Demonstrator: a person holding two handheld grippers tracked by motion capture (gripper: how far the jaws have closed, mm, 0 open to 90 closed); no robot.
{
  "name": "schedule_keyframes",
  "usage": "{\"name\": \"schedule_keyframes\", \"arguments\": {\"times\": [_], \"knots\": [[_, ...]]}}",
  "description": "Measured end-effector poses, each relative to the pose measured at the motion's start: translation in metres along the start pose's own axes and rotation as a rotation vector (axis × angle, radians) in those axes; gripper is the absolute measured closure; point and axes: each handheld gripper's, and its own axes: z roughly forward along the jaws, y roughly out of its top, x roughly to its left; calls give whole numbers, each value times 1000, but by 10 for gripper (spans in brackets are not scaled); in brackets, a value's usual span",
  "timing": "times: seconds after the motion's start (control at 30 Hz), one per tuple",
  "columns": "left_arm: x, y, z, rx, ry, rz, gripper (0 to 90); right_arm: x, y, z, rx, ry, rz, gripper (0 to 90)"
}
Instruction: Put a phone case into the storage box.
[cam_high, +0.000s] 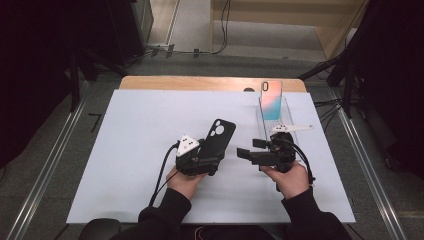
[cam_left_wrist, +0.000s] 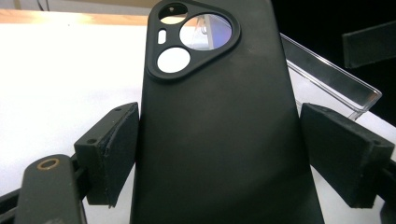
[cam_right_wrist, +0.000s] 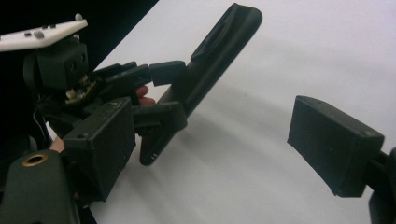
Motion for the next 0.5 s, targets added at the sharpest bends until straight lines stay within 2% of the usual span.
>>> {"name": "schedule_keyframes", "arguments": {"times": [0.3, 0.5], "knots": [[-6, -11, -1, -57, 16, -32, 154, -2, 10, 16, 14, -10, 40, 131], [-12, -16, 0, -60, 17, -40, 153, -4, 16, 25, 11, -11, 59, 138]]}}
